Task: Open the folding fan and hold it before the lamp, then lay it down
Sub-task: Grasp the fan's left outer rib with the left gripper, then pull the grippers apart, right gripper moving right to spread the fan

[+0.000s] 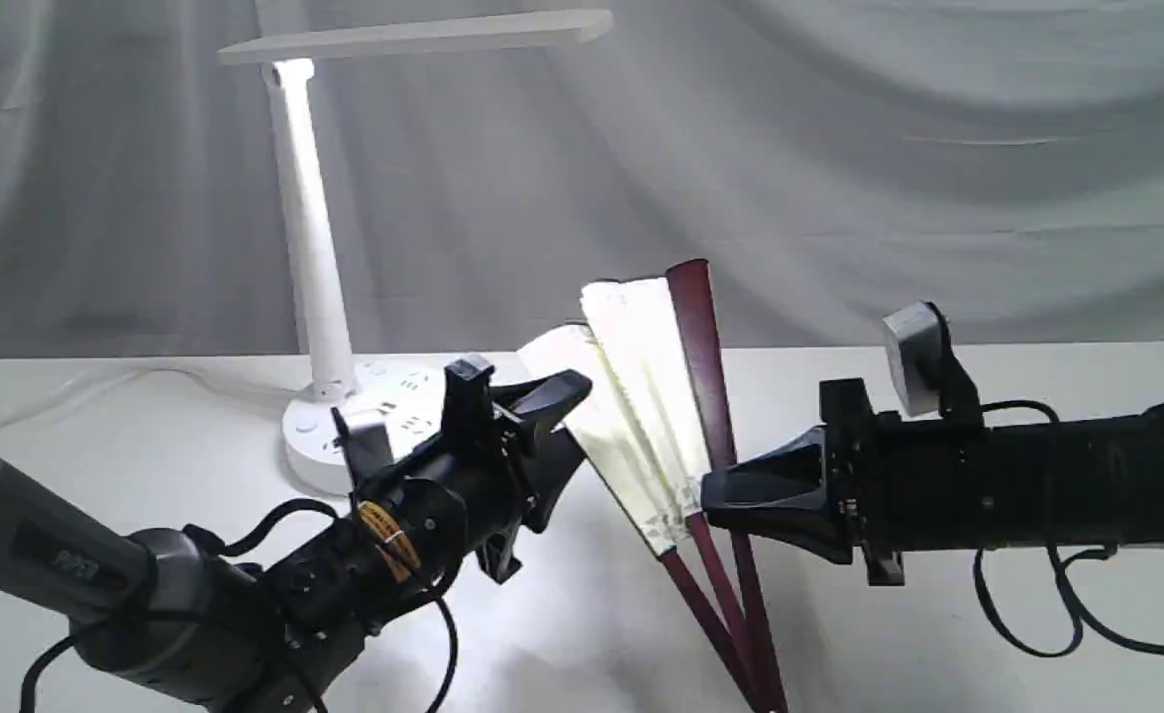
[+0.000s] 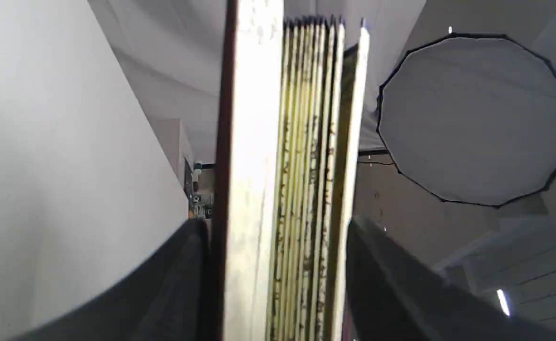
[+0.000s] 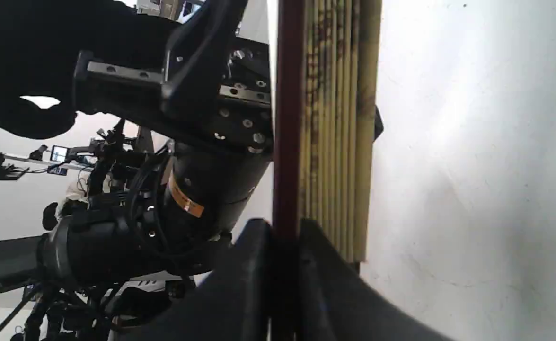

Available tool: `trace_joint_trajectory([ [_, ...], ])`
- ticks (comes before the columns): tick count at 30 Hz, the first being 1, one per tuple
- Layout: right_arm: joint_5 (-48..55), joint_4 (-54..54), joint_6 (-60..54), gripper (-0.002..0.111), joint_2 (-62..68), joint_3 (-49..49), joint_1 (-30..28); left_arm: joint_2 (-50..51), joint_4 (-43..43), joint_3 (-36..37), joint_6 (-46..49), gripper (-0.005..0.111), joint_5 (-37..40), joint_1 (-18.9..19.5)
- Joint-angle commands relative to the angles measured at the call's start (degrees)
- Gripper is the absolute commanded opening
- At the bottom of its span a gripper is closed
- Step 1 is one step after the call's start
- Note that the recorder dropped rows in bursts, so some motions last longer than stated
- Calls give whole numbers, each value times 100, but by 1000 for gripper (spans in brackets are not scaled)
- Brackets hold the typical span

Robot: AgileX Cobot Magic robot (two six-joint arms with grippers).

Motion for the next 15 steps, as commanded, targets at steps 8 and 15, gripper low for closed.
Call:
trace_joint_trajectory([
  [8,135,77,-24,0,-82,10,85,-15,-21,-35,-50,28,-76,19],
  [15,135,77,-24,0,-82,10,85,-15,-21,-35,-50,0,-76,19],
])
